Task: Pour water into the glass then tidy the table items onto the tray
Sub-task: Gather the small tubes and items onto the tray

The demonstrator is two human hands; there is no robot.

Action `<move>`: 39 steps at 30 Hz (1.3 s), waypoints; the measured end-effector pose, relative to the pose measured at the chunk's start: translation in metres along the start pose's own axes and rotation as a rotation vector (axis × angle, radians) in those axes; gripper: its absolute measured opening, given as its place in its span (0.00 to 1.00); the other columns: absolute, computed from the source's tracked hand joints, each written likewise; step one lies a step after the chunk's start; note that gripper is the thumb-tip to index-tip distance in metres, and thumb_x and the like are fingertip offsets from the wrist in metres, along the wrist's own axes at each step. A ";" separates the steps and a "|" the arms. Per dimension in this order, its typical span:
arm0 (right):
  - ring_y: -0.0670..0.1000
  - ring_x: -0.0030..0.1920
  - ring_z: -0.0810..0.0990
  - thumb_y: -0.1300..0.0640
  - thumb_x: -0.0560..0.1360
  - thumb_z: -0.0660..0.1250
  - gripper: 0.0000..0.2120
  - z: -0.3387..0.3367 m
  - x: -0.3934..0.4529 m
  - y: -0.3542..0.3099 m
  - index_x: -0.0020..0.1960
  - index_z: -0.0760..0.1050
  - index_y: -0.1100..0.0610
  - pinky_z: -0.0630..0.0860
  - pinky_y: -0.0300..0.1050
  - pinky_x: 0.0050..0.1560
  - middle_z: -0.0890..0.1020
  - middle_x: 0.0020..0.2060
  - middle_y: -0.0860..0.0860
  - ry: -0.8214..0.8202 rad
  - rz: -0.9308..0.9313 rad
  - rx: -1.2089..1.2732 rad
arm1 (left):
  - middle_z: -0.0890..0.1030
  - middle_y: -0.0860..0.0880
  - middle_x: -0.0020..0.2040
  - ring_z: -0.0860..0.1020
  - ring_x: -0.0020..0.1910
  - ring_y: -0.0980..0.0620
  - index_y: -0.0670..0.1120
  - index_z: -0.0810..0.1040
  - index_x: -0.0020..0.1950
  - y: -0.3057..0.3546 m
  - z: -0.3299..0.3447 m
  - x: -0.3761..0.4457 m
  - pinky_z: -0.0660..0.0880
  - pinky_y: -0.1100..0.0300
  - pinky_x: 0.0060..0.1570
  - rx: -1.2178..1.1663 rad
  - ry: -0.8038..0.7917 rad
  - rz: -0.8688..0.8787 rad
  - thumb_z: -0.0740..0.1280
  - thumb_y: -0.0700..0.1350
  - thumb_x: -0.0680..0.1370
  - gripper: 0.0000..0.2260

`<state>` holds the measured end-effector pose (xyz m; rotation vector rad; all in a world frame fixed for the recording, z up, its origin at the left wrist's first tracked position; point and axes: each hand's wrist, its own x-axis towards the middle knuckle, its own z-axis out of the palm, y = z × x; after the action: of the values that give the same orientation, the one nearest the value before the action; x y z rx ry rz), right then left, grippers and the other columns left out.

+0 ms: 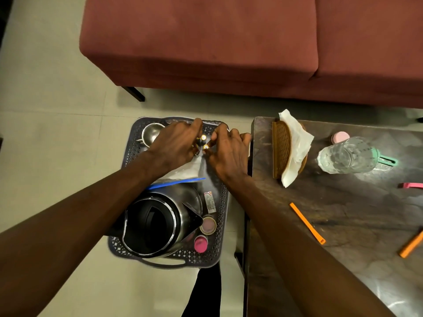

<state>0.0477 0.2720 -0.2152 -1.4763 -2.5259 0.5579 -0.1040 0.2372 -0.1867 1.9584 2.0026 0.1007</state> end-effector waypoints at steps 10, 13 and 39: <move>0.56 0.52 0.75 0.53 0.70 0.73 0.21 0.006 0.002 -0.003 0.59 0.69 0.54 0.57 0.48 0.50 0.81 0.46 0.53 0.027 0.002 0.035 | 0.81 0.39 0.44 0.79 0.40 0.38 0.41 0.65 0.60 0.010 -0.005 0.006 0.72 0.52 0.34 0.007 -0.031 0.008 0.73 0.40 0.70 0.24; 0.57 0.52 0.75 0.52 0.70 0.73 0.24 0.008 0.002 -0.002 0.61 0.68 0.55 0.60 0.50 0.51 0.81 0.47 0.54 0.033 -0.001 0.026 | 0.81 0.39 0.44 0.79 0.40 0.38 0.41 0.65 0.61 0.010 -0.005 0.007 0.70 0.54 0.34 -0.004 -0.033 0.018 0.74 0.40 0.70 0.25; 0.58 0.55 0.77 0.50 0.70 0.74 0.26 0.015 0.006 0.001 0.63 0.68 0.54 0.64 0.52 0.55 0.84 0.48 0.53 0.054 -0.023 0.009 | 0.81 0.38 0.51 0.80 0.47 0.37 0.40 0.66 0.63 0.007 0.004 0.010 0.78 0.48 0.43 0.053 -0.056 0.087 0.73 0.40 0.71 0.24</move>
<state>0.0409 0.2741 -0.2294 -1.4379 -2.4924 0.5180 -0.0963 0.2467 -0.1901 2.0579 1.9032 0.0137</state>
